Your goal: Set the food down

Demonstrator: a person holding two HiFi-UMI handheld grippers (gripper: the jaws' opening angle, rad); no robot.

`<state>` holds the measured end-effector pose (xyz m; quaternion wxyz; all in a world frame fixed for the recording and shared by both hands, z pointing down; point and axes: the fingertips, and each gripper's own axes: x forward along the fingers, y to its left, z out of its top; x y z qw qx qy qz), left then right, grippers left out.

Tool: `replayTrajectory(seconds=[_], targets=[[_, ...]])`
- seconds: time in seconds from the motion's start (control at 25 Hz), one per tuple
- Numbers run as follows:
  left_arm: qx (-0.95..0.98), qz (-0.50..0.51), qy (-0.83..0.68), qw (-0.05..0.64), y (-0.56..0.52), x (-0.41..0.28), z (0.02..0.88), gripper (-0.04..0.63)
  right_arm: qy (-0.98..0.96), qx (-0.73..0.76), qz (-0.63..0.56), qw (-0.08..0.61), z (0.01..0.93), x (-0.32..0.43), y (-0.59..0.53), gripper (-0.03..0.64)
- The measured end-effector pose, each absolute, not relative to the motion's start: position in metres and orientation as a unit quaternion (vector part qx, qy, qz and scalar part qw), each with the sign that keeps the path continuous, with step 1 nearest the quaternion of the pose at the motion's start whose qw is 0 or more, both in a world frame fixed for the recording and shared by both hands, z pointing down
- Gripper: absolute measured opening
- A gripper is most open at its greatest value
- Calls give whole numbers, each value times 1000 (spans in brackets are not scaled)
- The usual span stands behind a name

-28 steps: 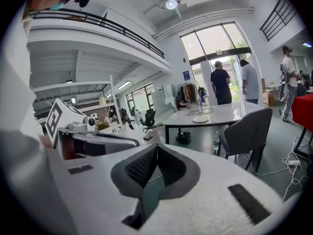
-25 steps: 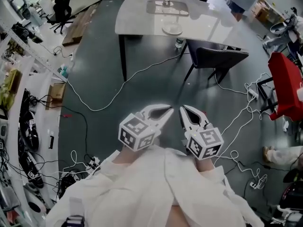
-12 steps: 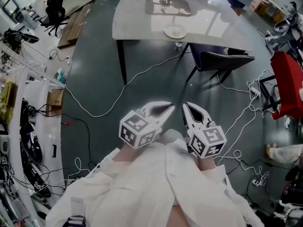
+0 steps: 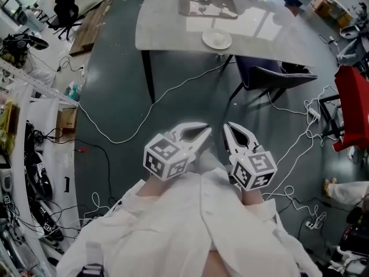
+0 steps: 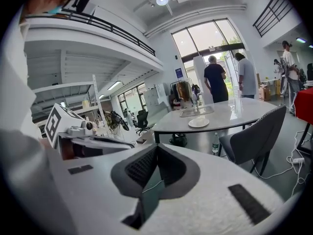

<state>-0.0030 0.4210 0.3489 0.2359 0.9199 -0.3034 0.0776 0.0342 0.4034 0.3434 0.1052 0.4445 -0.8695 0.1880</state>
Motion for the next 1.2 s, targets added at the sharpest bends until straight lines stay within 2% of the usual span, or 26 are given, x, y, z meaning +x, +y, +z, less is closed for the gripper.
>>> replayTrajectory(seconds=[1.2], targets=[[906,82,-341,237,139,52,345,21,-889,406,183,109,329,91,111,2]])
